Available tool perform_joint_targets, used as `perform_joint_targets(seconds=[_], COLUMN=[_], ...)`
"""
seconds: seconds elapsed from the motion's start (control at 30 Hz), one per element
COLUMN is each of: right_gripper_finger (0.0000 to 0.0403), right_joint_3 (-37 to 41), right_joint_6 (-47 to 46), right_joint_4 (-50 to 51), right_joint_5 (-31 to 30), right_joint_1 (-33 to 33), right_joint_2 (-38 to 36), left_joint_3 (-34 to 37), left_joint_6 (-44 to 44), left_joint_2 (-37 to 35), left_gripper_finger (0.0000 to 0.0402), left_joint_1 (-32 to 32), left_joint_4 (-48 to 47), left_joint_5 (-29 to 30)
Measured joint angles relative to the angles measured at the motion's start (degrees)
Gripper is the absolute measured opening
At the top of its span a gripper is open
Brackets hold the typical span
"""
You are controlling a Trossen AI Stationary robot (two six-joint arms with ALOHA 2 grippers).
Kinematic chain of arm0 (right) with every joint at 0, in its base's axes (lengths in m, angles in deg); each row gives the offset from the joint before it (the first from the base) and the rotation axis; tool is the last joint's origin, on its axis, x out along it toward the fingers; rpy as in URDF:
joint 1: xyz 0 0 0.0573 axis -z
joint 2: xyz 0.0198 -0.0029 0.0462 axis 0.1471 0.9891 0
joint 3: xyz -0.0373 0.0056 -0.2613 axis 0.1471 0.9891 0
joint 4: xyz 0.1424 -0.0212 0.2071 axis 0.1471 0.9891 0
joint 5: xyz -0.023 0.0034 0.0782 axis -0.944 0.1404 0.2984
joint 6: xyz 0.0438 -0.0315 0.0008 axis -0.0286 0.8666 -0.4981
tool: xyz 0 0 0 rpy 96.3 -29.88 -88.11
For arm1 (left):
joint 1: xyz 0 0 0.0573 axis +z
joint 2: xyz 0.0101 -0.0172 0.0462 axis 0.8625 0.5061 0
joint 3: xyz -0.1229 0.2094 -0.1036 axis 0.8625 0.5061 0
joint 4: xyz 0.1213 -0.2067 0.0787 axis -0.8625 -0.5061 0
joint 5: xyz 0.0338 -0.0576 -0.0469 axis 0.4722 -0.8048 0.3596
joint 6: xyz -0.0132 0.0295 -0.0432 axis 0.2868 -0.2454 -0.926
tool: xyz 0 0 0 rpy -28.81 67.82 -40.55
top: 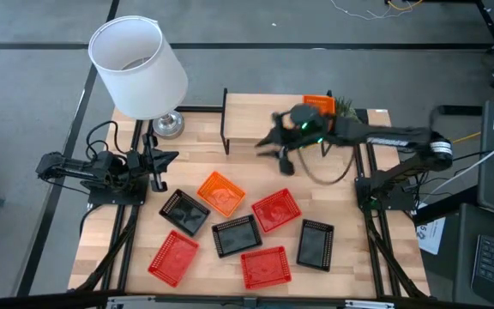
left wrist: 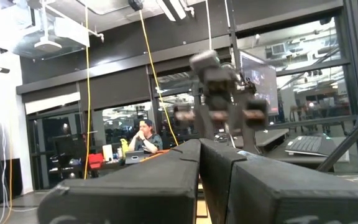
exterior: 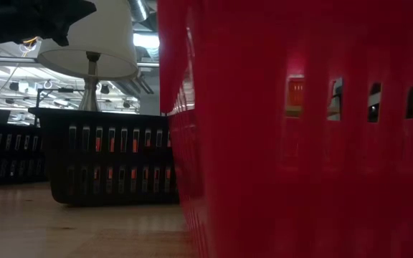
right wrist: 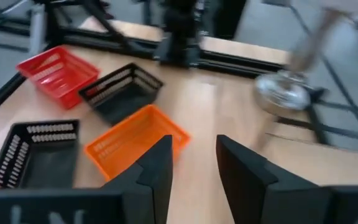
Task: Stack baskets on shelf by color
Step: Stack the orange bin on the other orange bins on the shelf
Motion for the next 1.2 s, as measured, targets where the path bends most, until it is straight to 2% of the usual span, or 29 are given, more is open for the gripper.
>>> perform_joint_targets(seconds=[0.17,0.53,0.83,0.93,1.03,1.2], right_gripper_finger=[0.0124,0.0124,0.0124,0.0124,0.0124,0.0124], right_joint_3=[0.03,-11.53,-14.95,-14.95,-14.95,-14.94], right_joint_6=[3.91,10.82,12.2,12.16,12.29,12.29], right_joint_4=[-4.42,6.96,8.02,8.07,8.14,10.53], right_joint_5=[-1.0,-3.37,-3.93,-6.04,-8.63,-8.82], right_joint_1=[-4.86,-11.71,-14.78,-15.21,-15.49,-15.49], right_joint_2=[8.04,24.11,30.68,32.46,33.04,33.51], left_joint_3=[-0.02,-0.02,-0.01,-0.02,0.0,-0.02], left_joint_6=[0.0,0.83,2.68,2.54,2.56,2.56], left_joint_2=[0.0,0.01,0.02,0.02,0.02,0.01], left_gripper_finger=[0.0,0.0,0.0,0.0,0.0,0.0], left_joint_1=[0.0,0.0,0.0,0.0,0.0,0.0], left_joint_4=[-0.02,-0.07,-0.07,-0.11,-0.13,-0.15], left_joint_5=[1.08,4.49,6.1,6.08,6.06,6.0])
